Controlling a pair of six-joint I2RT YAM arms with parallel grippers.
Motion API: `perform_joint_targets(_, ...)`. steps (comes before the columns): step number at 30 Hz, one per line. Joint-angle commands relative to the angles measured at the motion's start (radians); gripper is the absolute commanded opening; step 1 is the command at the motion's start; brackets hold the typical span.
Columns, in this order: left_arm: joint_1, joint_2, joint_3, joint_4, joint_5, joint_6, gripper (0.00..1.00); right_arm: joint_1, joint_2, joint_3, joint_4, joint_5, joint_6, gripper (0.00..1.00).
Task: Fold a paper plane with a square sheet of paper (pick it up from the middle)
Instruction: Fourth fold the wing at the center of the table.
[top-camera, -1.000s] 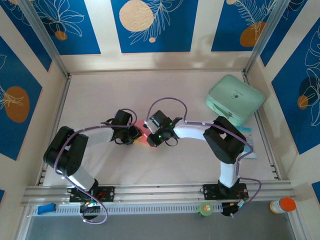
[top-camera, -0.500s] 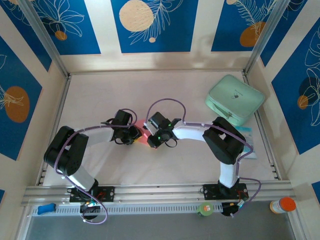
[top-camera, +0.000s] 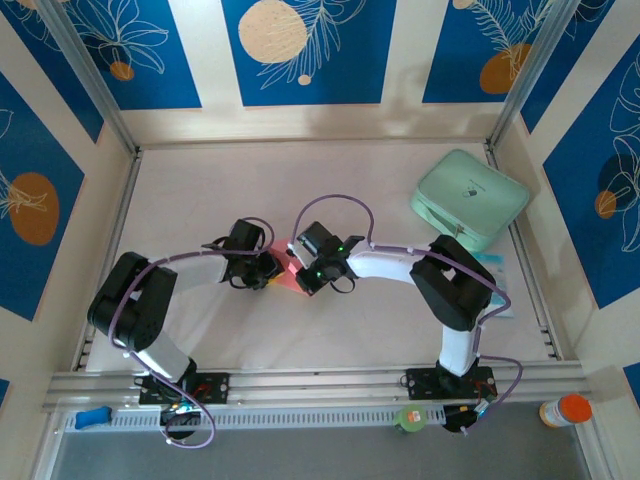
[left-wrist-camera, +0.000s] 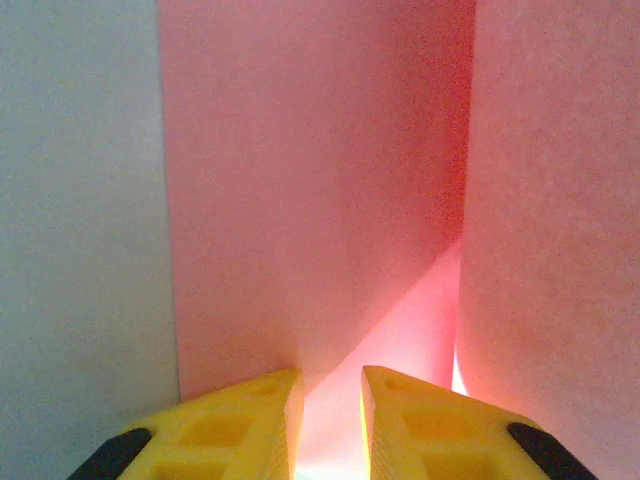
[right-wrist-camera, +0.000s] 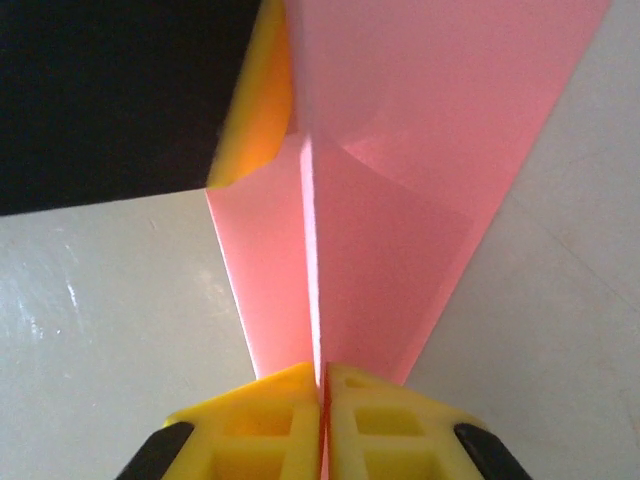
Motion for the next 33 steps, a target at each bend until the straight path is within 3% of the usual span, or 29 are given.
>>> perform_joint_targets(1,0.002,0.019,0.001,-0.033,-0.007,0.026,0.24,0.004,0.009,0.022,-0.007,-0.065,-0.011,0.08)
perform_joint_targets(27,0.001,-0.075,0.015,-0.116,-0.077,0.055,0.24,-0.035,0.090,0.067,-0.056,-0.168,0.020,0.05)
perform_joint_targets(33,0.002,-0.085,-0.013,-0.025,-0.022,0.044,0.25,-0.049,0.098,0.069,-0.058,-0.200,0.041,0.06)
